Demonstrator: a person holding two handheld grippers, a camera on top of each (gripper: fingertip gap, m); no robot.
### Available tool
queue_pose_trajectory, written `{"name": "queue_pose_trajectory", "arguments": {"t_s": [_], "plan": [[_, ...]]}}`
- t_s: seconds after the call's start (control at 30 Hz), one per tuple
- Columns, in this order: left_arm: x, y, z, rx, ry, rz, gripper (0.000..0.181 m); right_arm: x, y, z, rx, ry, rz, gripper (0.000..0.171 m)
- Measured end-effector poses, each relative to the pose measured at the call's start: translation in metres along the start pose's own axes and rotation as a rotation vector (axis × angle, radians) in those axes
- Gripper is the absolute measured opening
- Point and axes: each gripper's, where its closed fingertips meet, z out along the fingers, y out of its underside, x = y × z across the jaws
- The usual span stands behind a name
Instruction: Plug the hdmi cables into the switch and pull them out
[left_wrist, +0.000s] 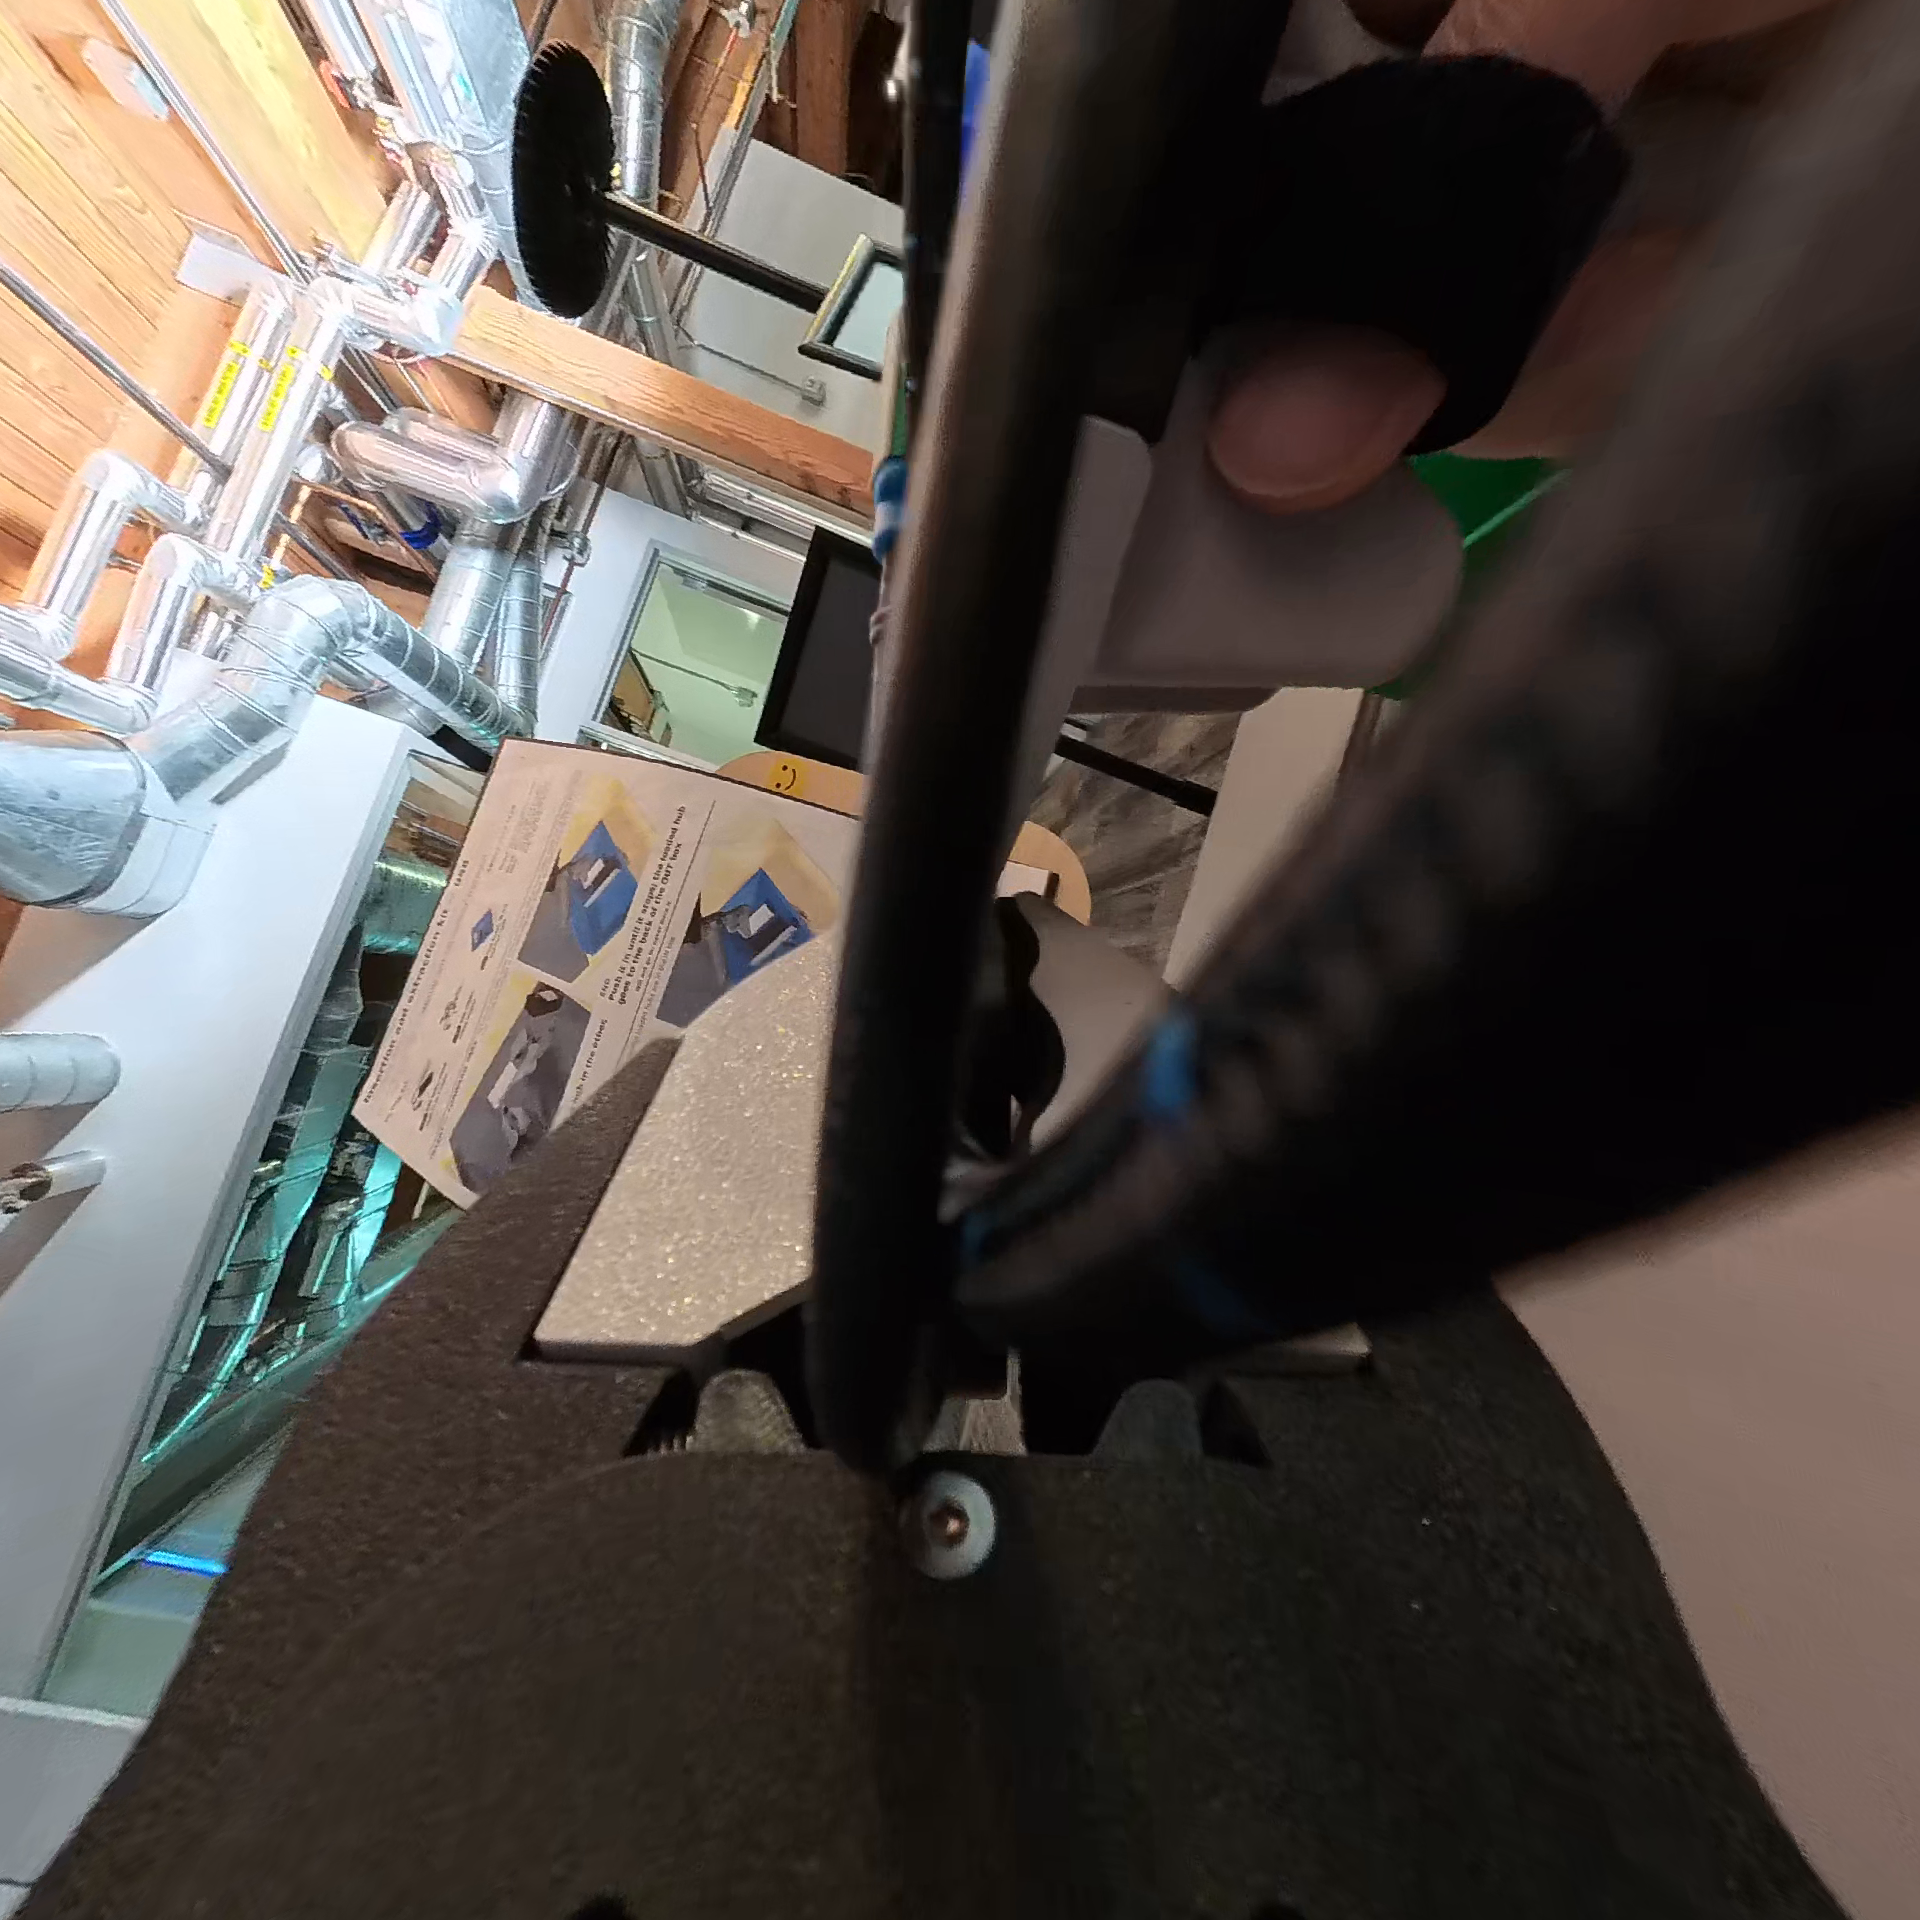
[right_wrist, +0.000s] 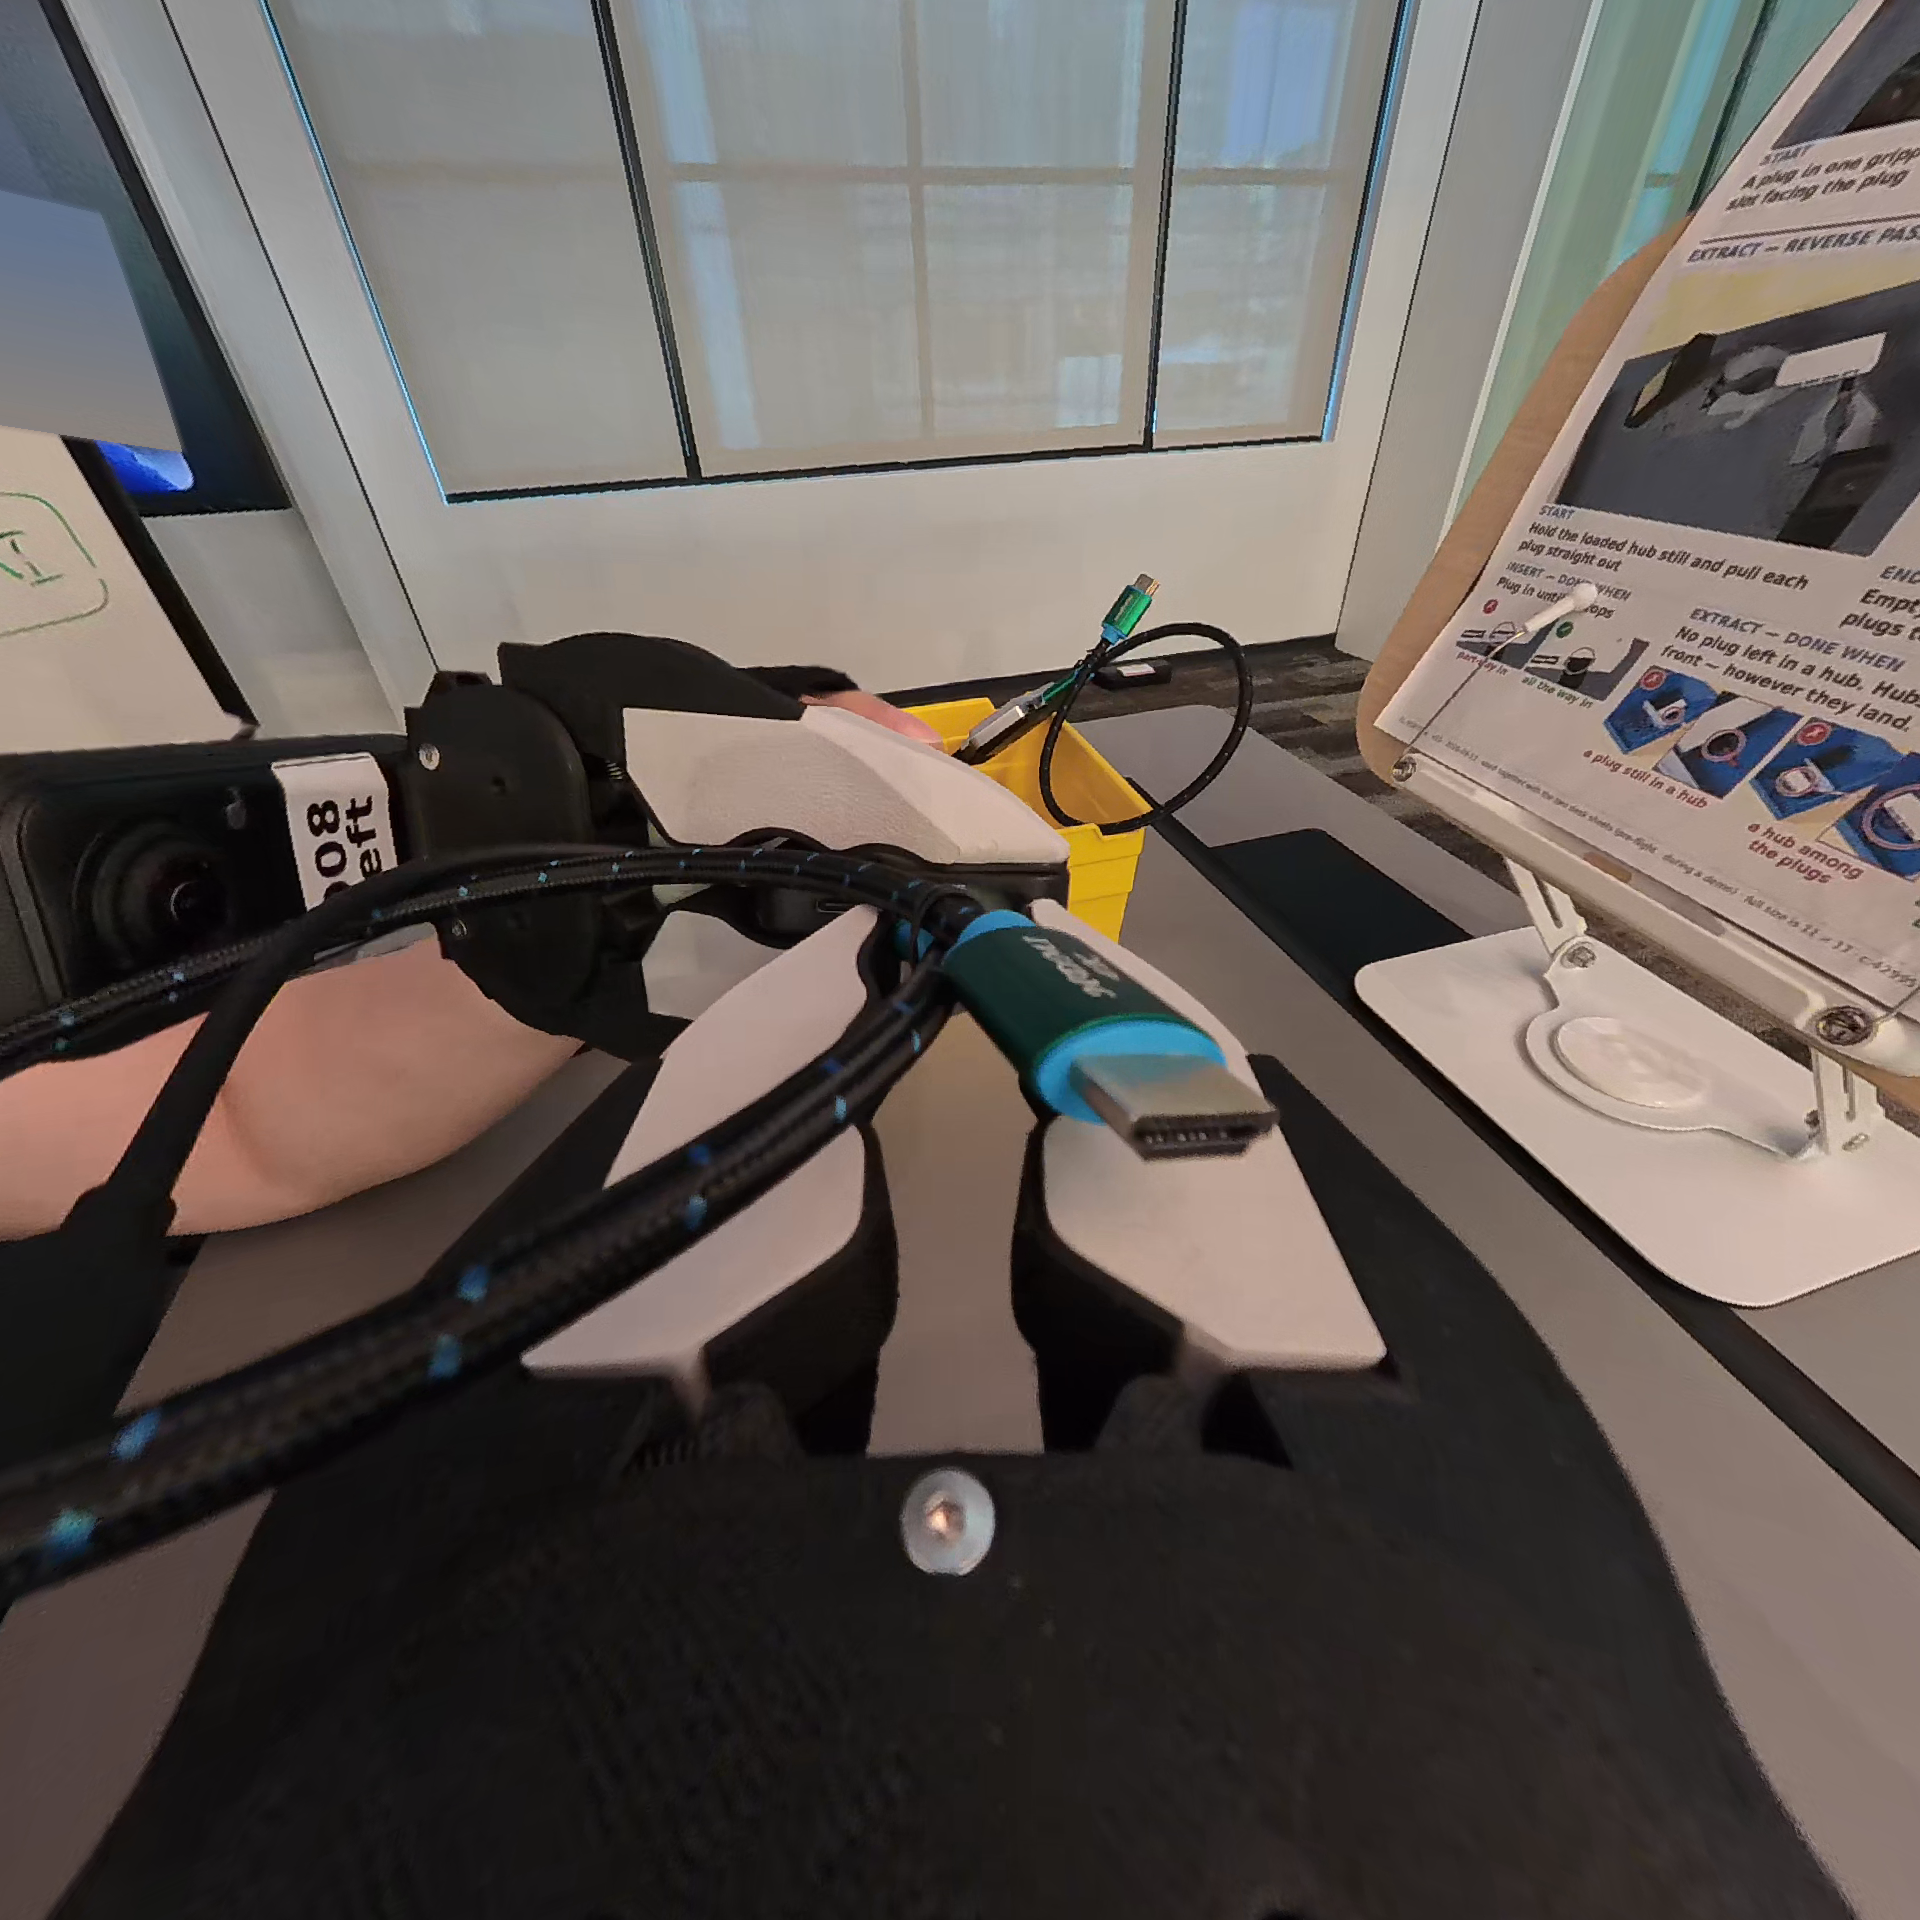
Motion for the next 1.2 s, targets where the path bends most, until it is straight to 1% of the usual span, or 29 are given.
{"name": "queue_pose_trajectory", "arguments": {"t_s": [0.03,0.47,0.83,1.0,1.07,1.1,1.13,1.17,1.2], "plan": [[0.000,0.001,0.000,-0.006,0.003,-0.001,0.015,0.000,0.000,0.000,0.007,-0.004,0.008,0.022],[-0.010,-0.001,-0.001,-0.004,-0.062,0.020,0.015,-0.001,-0.007,0.000,0.045,0.015,-0.047,0.021],[-0.016,-0.004,-0.004,0.013,-0.085,-0.007,0.015,-0.006,-0.014,-0.001,0.088,0.092,-0.142,0.021],[-0.015,-0.006,-0.006,0.026,-0.083,0.030,0.014,-0.008,-0.012,-0.003,0.068,0.018,-0.095,0.022],[-0.015,-0.006,-0.005,0.016,-0.085,0.030,0.015,-0.007,-0.013,-0.004,0.072,0.022,-0.092,0.022],[-0.017,-0.003,-0.006,0.003,-0.097,0.037,0.015,-0.008,-0.013,-0.005,0.076,0.016,-0.093,0.023],[-0.025,0.011,-0.006,-0.066,-0.129,0.038,0.015,-0.006,-0.021,-0.012,0.127,0.019,-0.085,0.022],[-0.035,0.036,-0.008,-0.155,-0.146,0.034,0.016,-0.001,-0.034,-0.026,0.194,0.012,-0.053,0.022],[-0.044,0.053,-0.015,-0.167,-0.154,-0.005,0.015,0.008,-0.044,-0.042,0.219,0.032,-0.033,0.022]]}}
